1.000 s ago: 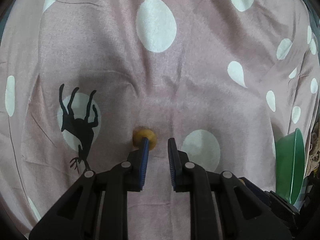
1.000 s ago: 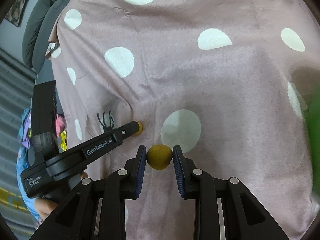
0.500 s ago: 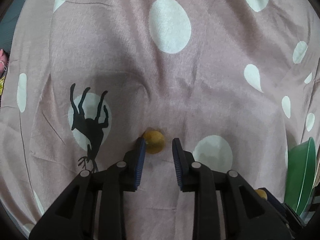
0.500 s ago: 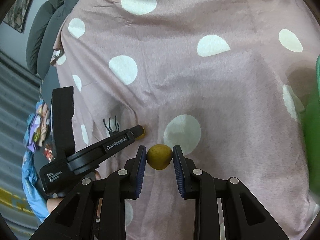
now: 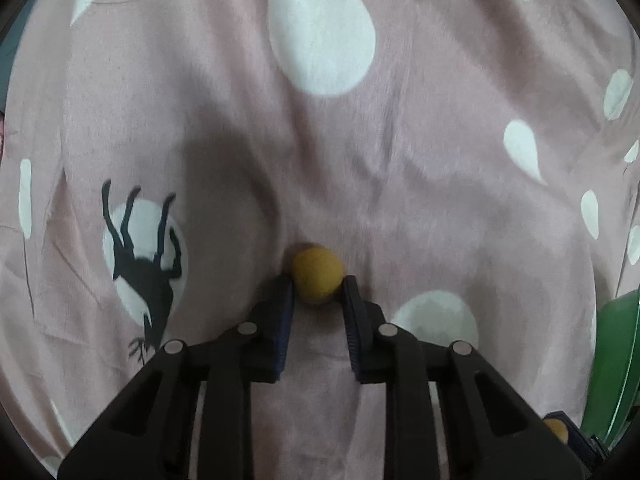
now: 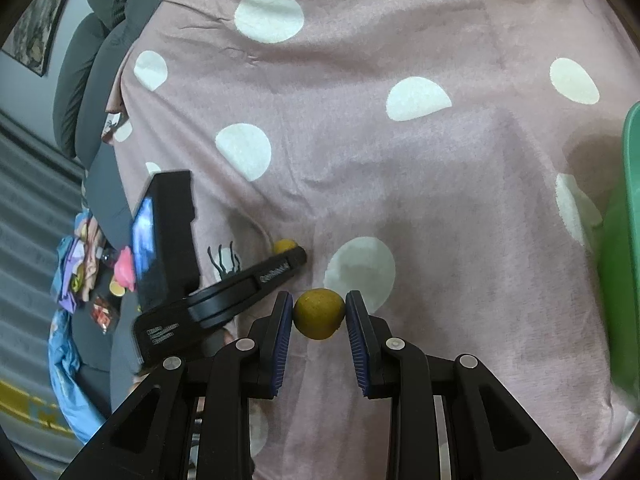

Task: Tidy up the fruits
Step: 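Close the left tool on the small yellow fruit, then carry the yellow fruit in the left tool into the bowl while the right tool carries its fruit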

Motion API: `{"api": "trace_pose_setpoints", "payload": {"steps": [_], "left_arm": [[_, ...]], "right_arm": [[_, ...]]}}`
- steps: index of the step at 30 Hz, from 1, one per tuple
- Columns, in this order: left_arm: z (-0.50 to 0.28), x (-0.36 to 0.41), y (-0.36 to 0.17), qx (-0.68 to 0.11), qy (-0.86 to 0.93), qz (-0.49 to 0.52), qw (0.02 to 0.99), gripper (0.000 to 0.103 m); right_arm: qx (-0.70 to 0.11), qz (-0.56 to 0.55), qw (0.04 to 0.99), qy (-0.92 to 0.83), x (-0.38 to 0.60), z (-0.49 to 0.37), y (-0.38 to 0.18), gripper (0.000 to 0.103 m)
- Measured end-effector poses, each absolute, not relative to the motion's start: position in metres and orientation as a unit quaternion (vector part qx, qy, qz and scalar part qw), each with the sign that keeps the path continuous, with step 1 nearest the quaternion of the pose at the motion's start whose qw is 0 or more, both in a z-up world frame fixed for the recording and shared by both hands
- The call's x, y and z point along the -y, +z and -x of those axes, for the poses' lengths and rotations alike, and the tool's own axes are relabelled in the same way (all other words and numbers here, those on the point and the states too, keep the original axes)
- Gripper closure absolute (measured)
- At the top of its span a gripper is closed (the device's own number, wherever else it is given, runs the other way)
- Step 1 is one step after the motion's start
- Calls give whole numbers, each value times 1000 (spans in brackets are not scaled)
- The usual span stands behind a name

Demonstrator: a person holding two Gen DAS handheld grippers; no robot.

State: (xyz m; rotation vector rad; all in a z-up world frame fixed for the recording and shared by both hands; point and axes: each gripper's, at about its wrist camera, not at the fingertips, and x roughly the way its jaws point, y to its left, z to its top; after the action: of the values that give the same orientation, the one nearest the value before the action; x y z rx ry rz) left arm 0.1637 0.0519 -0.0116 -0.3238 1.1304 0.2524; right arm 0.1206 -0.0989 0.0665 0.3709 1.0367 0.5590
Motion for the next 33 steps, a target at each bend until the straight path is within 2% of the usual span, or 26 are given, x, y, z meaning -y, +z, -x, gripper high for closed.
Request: {"api": "trace_pose_setpoints", "payload": {"steps": [10, 24, 33], "left_arm": [[-159, -49, 9, -499, 94, 145, 849, 80], [-110, -30, 62, -439, 35, 111, 891, 80], [-79, 18, 94, -407, -12, 83, 909, 80]], "right_arm": [[-483, -170, 822, 250, 102, -121, 66, 73], [-444, -167, 860, 190, 135, -112, 81, 73], [-406, -169, 888, 133, 171, -100, 100, 73]]}}
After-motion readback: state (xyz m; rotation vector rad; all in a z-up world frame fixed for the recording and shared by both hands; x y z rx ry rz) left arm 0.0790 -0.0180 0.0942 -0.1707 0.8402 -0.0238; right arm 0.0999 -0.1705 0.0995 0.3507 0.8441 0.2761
